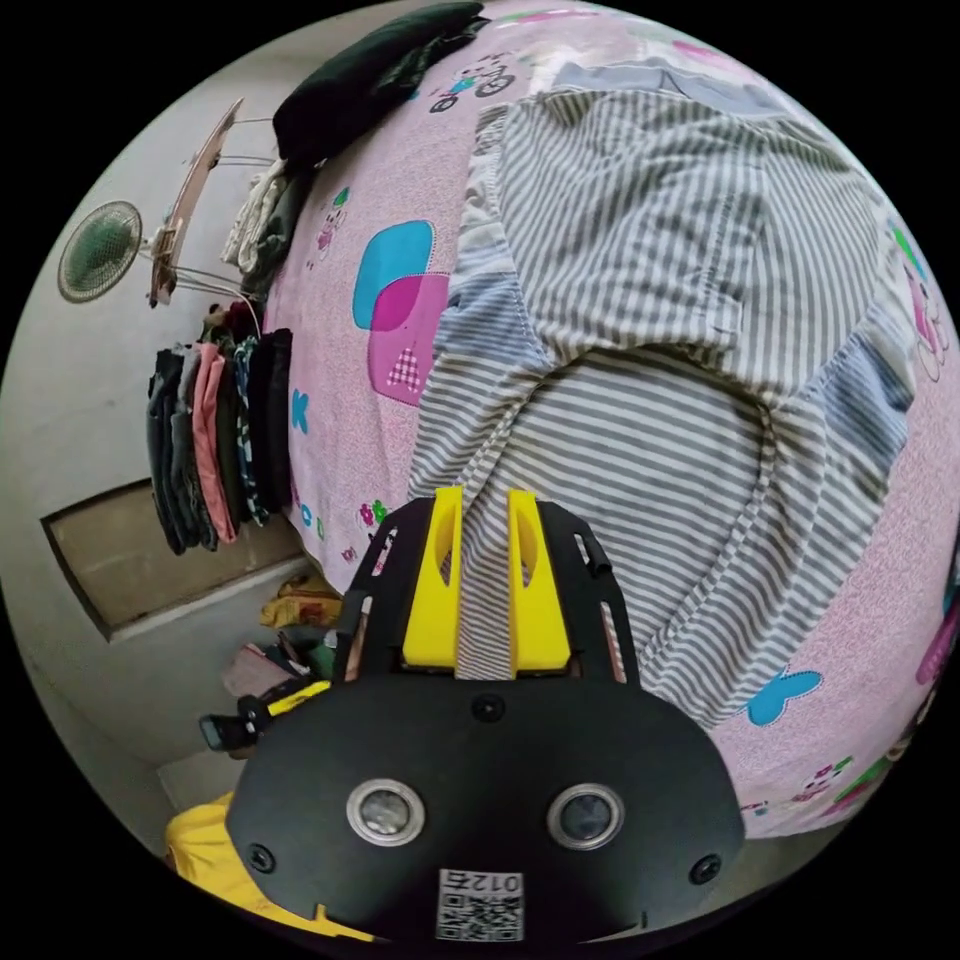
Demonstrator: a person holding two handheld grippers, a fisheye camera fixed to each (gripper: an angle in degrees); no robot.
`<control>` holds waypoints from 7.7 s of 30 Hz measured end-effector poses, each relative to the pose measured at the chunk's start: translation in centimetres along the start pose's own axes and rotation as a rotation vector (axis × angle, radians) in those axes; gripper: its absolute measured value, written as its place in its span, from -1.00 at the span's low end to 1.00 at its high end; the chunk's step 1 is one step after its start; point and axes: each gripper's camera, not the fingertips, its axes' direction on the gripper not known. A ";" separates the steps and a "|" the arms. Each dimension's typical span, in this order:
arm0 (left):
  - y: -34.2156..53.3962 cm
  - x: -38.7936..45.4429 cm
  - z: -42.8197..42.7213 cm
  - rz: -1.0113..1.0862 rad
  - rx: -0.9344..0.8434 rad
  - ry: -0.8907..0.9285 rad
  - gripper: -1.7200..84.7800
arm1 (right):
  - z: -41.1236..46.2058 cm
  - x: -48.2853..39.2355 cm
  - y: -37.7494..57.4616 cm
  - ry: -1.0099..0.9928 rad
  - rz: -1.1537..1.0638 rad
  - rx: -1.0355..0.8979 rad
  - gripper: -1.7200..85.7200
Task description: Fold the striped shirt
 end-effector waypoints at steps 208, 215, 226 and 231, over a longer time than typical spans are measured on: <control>-54.8 -10.0 82.1 0.136 -0.220 0.101 -0.95 | -32.1 -0.7 -11.4 0.425 0.005 0.476 -0.96; -55.2 -8.5 82.3 0.175 -0.205 0.011 -0.95 | -32.9 0.2 -11.7 0.332 0.154 0.458 -0.96; -41.9 -6.5 75.1 0.140 -0.144 0.225 -0.95 | -27.2 -6.6 3.4 0.344 -0.329 0.399 -0.96; -40.2 -6.7 78.1 0.041 -0.170 0.145 -0.95 | -24.8 -7.5 2.0 0.314 -0.322 0.360 -0.96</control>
